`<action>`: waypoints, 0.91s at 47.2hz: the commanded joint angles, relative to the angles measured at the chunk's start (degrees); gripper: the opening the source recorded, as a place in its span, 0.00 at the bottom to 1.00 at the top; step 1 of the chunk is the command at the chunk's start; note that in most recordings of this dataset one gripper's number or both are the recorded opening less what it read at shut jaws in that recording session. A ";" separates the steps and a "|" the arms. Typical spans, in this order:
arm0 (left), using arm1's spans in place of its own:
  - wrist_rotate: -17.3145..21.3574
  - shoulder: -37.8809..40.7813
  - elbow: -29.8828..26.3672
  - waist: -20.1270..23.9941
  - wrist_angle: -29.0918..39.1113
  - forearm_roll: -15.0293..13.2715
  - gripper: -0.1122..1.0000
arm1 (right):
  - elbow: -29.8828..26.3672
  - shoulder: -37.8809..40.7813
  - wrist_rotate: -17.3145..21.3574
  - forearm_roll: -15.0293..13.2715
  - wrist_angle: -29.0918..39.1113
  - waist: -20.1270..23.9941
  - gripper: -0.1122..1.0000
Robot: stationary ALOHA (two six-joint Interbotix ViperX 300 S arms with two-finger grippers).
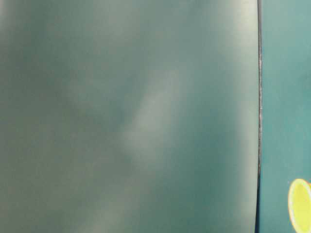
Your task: Move the block to the right with right arm.
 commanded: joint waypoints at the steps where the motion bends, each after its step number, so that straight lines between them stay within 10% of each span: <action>1: 0.00 0.44 -1.49 -0.18 -0.35 0.09 0.10 | -0.18 -4.75 0.00 0.53 2.81 0.09 0.46; 43: 0.00 0.44 -1.58 -0.18 -0.44 0.18 0.10 | 2.72 -26.46 6.06 1.14 25.22 0.09 0.46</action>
